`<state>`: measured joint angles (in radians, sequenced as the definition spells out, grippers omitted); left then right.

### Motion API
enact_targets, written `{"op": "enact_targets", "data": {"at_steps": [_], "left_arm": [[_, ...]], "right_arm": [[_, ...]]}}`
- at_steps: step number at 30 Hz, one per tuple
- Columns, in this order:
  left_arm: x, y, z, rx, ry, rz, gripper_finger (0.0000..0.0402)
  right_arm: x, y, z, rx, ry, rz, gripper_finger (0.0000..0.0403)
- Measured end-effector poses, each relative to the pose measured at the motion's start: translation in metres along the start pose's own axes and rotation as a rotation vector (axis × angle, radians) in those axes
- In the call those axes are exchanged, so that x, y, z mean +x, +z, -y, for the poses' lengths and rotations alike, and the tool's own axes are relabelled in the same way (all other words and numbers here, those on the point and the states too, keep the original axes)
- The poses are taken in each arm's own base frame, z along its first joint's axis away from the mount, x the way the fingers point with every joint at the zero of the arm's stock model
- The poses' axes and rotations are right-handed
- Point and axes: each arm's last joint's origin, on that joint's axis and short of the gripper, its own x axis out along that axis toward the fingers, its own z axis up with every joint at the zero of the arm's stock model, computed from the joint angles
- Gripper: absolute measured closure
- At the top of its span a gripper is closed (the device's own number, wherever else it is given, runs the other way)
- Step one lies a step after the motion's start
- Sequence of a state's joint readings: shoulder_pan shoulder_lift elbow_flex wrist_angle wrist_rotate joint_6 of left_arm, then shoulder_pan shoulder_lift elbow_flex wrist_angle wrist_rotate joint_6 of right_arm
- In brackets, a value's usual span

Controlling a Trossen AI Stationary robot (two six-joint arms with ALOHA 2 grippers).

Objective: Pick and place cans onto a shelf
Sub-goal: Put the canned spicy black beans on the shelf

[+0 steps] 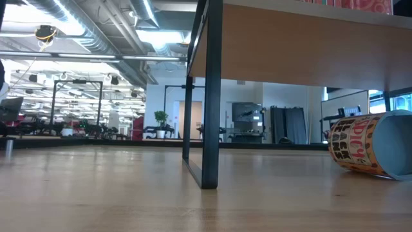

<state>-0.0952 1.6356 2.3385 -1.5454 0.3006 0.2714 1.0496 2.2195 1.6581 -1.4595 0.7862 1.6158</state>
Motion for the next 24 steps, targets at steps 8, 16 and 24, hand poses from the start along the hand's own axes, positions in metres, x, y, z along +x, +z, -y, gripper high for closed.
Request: {"op": "enact_targets", "data": {"at_steps": [8,16,24], "left_arm": [[-0.005,-0.002,0.002,0.003,0.006,0.006,0.0401],[-0.005,-0.002,0.002,0.008,0.006,0.005,0.0401],[-0.005,-0.002,0.002,0.021,0.008,0.004,0.0401]], "right_arm": [[0.025,0.001,0.001,-0.093,-0.151,-0.017,0.0309],[0.031,-0.002,-0.003,-0.126,-0.17,-0.052,0.0309],[0.037,-0.006,0.0,-0.143,-0.194,-0.053,0.0309]]}}
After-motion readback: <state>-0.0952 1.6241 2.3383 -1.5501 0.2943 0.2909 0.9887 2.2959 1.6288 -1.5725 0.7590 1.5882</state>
